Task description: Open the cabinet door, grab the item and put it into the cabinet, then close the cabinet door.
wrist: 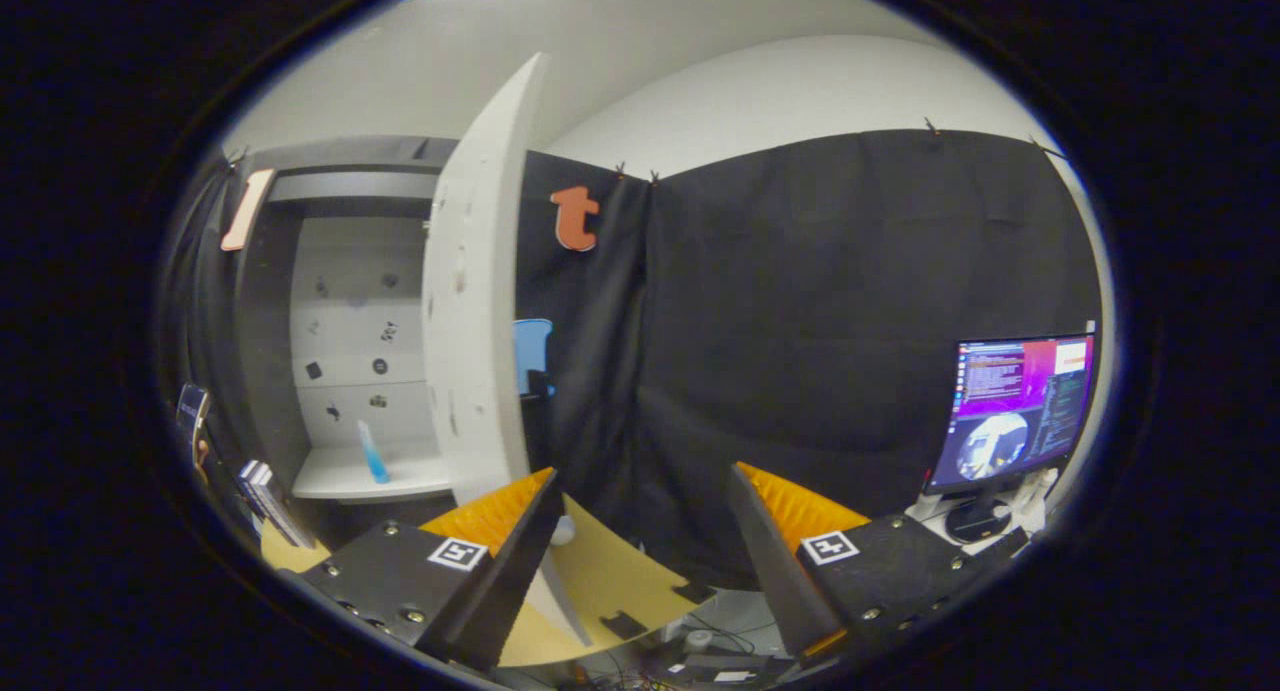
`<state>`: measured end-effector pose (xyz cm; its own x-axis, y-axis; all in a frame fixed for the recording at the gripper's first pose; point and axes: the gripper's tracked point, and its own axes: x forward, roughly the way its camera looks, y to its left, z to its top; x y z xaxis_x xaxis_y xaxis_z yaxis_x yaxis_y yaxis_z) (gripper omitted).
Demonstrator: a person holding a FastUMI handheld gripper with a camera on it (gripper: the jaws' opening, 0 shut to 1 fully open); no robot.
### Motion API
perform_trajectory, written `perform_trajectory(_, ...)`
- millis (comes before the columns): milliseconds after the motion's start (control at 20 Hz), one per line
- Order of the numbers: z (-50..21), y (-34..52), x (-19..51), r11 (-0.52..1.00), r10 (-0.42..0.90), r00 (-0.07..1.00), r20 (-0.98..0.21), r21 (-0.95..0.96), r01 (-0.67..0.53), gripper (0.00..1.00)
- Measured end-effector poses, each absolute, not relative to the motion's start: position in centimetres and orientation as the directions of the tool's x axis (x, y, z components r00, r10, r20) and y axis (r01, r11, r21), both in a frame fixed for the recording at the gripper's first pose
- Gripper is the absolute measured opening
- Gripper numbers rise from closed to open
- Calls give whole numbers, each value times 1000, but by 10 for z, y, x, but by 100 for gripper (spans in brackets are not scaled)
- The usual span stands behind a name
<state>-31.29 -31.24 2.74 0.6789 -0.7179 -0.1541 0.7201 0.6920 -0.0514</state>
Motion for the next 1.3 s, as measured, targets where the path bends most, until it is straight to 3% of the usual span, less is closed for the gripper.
perform_trajectory(200,32,-374,-299,684,-726,672,-146,-53,727,100)
perform_trajectory(500,35,-424,-184,815,-575,807,-133,-2,580,100)
perform_trajectory(800,38,-386,-78,954,-248,962,-112,141,263,100)
perform_trajectory(1300,36,-318,-39,978,22,993,-118,210,3,98)
